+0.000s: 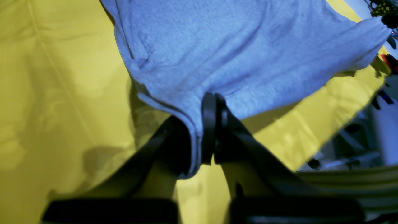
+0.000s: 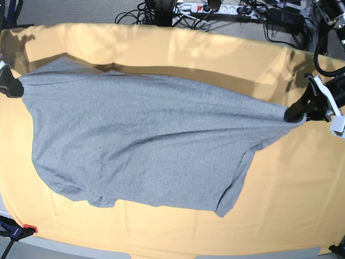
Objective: Layout the t-shirt on the table in an organized manner, then fold the t-shirt properly
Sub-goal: 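Lift the shirt corners with both grippers and pull them apart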
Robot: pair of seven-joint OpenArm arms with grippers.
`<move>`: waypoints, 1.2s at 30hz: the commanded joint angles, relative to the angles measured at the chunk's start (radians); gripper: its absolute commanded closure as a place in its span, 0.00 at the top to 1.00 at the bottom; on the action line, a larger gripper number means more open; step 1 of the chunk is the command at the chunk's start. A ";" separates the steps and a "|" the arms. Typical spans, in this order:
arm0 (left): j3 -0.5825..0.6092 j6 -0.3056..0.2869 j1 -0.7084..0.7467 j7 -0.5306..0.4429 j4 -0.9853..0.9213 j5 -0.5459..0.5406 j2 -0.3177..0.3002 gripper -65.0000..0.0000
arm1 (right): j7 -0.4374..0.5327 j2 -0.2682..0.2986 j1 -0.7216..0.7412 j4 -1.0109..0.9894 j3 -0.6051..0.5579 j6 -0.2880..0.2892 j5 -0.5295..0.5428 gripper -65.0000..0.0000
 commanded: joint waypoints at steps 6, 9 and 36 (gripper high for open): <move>0.111 -0.007 -0.178 -0.246 0.010 0.325 -0.023 0.00 | 0.157 0.028 0.171 0.015 0.010 0.005 -0.212 0.00; 0.201 0.032 -0.254 -0.356 -0.008 0.503 -0.021 0.00 | 0.207 0.027 0.216 0.015 0.001 0.005 -0.240 0.00; 0.302 -0.007 -0.378 0.052 -0.117 -0.115 -0.156 0.00 | 0.021 0.178 0.173 0.015 -0.120 0.005 0.067 0.00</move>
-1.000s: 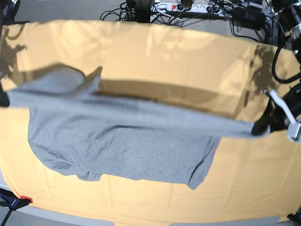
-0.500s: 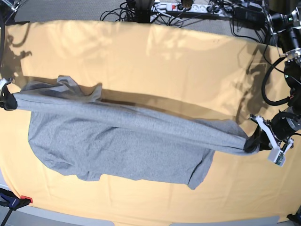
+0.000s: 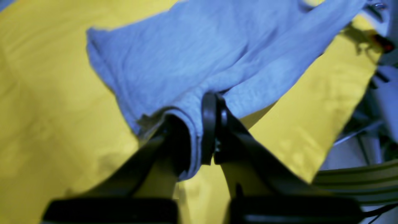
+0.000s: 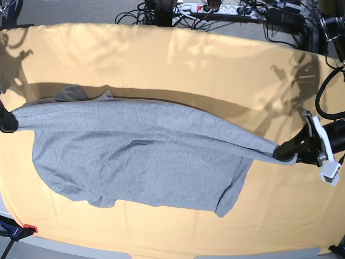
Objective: Layout the t-shirt on the table in an organized manner, then fold the t-shirt properly
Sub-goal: 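Lift the shirt corners with both grippers and pull them apart, then hold the raised shirt taut between both grippers and lower it slightly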
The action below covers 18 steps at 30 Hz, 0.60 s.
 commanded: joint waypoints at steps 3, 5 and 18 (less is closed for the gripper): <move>-0.011 -0.005 -0.019 -0.019 0.013 -0.017 -0.033 0.00 | 0.016 0.044 -0.040 0.012 0.010 0.002 0.016 0.00; -0.011 -0.005 -0.020 -0.019 0.013 -0.017 -0.038 0.00 | 0.016 0.064 -0.071 0.012 0.010 0.002 0.016 0.00; -0.005 -0.005 -0.020 -0.072 -0.002 0.156 -0.002 0.00 | 0.078 0.084 -0.100 0.012 0.009 0.002 -0.081 0.00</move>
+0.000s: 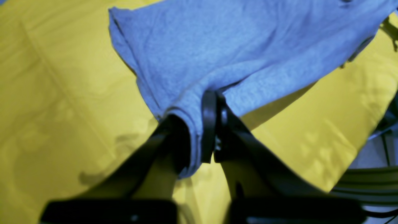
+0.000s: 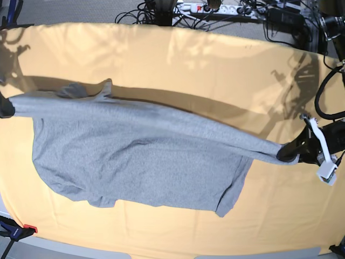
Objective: Layout the t-shirt on the table in an organized manner, then fold the t-shirt properly
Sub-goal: 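Hold the raised shirt taut between both grippers and lower it slightly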
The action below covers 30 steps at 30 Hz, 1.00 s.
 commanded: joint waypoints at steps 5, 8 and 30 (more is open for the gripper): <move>-0.009 -0.005 -0.020 0.004 -0.032 0.002 -0.017 0.00 | -0.030 0.030 0.010 0.012 0.010 0.002 -0.003 0.00; -0.009 -0.005 -0.024 -0.032 -0.062 0.023 -0.017 0.00 | 0.048 0.031 0.011 0.012 0.010 0.002 -0.007 0.00; -0.009 0.018 -0.172 -0.116 -0.094 0.166 -0.031 0.00 | 0.062 0.035 0.131 0.012 0.011 0.002 -0.153 0.00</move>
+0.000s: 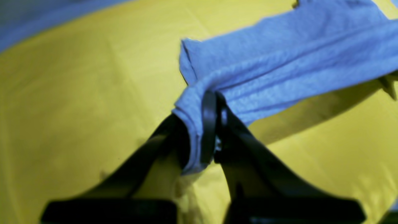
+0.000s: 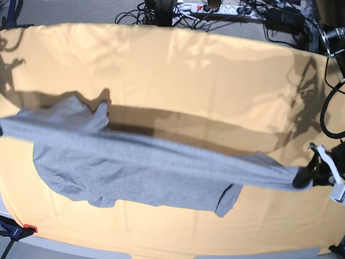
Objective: Layout the t-shirt on the table in an organized manner, then fold the t-shirt properly
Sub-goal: 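Hold the raised shirt taut between both grippers and lower it slightly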
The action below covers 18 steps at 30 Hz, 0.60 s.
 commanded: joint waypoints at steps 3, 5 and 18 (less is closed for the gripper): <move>-0.012 -0.020 -0.028 0.072 0.011 -0.169 -0.054 0.00 | -0.071 0.045 0.006 0.010 0.014 0.003 0.199 0.00; -0.012 -0.020 -0.028 0.112 0.011 -0.270 -0.070 0.00 | -0.071 0.057 0.006 0.010 0.014 0.003 0.257 0.00; -0.012 -0.020 0.009 0.112 0.011 -0.353 -0.092 0.00 | -0.071 0.114 0.000 0.010 0.014 -0.060 0.257 0.00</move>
